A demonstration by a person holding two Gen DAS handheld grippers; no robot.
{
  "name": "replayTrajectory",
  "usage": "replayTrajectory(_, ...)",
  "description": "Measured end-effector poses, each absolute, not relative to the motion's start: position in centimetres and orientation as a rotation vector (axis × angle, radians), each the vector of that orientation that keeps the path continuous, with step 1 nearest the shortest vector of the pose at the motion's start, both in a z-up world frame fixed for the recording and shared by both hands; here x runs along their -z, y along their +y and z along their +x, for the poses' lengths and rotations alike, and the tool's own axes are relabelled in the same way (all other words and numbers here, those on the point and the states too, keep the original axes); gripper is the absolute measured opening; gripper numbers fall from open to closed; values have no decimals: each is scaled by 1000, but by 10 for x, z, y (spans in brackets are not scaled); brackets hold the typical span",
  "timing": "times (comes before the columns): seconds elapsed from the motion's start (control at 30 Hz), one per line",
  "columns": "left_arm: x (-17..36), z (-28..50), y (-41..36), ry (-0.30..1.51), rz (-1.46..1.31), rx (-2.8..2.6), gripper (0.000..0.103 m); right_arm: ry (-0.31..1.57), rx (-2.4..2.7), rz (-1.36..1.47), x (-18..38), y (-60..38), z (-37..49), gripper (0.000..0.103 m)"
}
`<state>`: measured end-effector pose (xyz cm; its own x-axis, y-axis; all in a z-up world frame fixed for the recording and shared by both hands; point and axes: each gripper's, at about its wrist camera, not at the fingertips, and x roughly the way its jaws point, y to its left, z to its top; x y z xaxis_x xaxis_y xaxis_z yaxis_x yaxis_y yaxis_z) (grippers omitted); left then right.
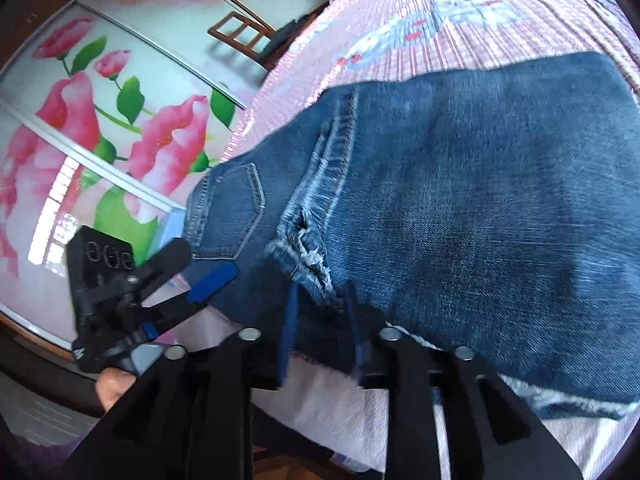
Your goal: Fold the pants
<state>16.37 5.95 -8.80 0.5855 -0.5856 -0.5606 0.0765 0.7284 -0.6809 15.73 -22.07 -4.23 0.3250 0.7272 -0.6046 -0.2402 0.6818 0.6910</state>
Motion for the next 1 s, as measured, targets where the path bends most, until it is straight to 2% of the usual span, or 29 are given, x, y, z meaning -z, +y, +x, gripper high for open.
replayTrajectory(0.17,89,155,63,863,-649,411,101,909,-550,755,35,-284,155,38)
replayTrajectory(0.3,87,144,61,866,-625,405,101,870,-535,930,52,-302,176,38)
replayTrajectory(0.47,89,134,74,871,-638,387,101,978,-512,854,83,-274,192,37)
replayTrajectory(0.6,89,129,85,865,-651,377,101,966,-474,643,47,-248,186,39)
replayTrajectory(0.7,89,125,89,860,-640,367,101,985,-617,771,41,-225,175,39)
replayTrajectory(0.73,88,123,92,854,-645,363,101,973,-605,694,33,-211,172,39)
replayTrajectory(0.8,89,118,99,851,-663,352,101,888,-550,355,13,-181,160,39)
replayTrajectory(0.87,91,112,108,848,-674,344,101,870,-580,137,12,-159,150,56)
replayTrajectory(1.0,103,107,123,854,-699,317,101,847,-604,-111,24,-133,135,56)
